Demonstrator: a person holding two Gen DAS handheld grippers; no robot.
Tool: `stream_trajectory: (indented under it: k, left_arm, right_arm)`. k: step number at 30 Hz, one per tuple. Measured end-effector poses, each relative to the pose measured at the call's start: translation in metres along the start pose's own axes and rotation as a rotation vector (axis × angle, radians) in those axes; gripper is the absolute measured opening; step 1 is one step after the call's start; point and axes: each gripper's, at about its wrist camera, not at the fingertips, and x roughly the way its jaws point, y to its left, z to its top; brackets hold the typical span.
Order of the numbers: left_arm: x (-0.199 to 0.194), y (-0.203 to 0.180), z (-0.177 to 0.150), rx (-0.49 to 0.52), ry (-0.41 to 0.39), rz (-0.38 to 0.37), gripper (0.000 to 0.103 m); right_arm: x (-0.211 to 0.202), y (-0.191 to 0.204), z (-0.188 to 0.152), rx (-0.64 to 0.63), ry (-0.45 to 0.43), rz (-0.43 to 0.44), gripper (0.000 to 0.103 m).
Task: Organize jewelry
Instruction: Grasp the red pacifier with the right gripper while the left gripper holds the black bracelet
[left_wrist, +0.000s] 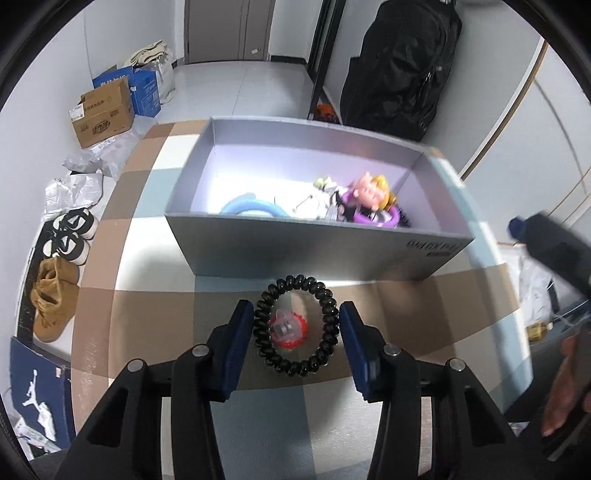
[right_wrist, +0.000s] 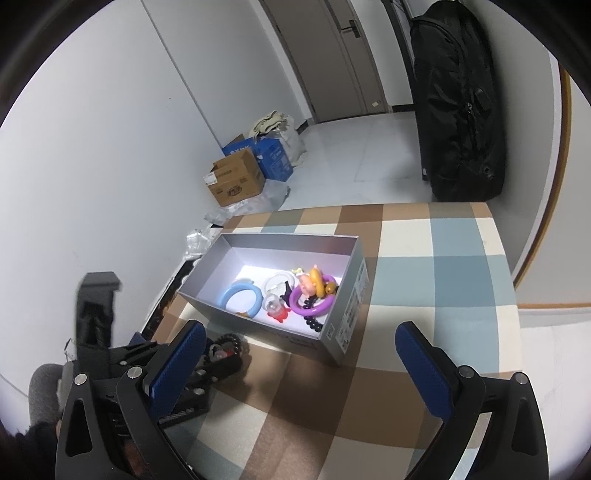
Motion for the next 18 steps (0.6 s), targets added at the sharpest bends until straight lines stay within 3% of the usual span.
stream_trajectory:
  k: [8,18]
  left_arm:
    - [-0.022,0.004,0.005,-0.054,-0.058,-0.089,0.042]
    - [-0.052,0.032,0.016,-0.175,-0.153,-0.154,0.042]
  right_arm:
    - [0.003,0.005,-0.002,-0.007,0.015,0.0,0.103]
    - [0.019,0.023,-0.014,-0.032,0.107,0.09,0.103]
